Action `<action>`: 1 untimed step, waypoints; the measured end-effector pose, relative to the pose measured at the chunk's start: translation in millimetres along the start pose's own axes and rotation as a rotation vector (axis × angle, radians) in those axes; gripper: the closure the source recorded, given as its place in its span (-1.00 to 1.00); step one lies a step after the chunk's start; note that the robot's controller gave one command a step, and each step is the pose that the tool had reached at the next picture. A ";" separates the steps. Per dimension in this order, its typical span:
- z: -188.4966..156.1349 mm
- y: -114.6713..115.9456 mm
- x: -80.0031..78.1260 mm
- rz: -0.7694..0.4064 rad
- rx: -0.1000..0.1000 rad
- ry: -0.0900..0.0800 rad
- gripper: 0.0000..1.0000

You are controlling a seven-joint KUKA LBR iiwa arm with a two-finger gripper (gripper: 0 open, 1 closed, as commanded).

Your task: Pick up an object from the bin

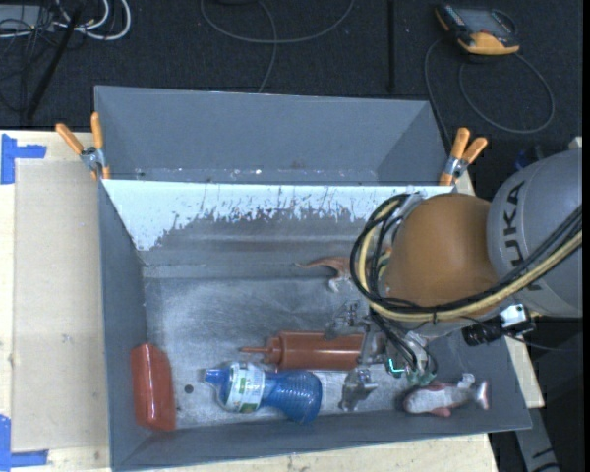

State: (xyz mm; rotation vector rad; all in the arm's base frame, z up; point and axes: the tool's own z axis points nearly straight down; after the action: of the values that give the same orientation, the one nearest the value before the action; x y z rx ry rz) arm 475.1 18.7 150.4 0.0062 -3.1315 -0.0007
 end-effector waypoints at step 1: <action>-3.5 -0.1 -1.9 0.001 0.000 -0.008 -1.00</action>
Offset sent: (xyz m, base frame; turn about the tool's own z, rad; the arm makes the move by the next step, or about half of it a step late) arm 0.0548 -0.0091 -0.0804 -0.3818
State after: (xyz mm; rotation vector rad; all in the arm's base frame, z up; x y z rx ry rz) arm 477.0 18.6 153.9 0.0052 -3.1390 -0.0009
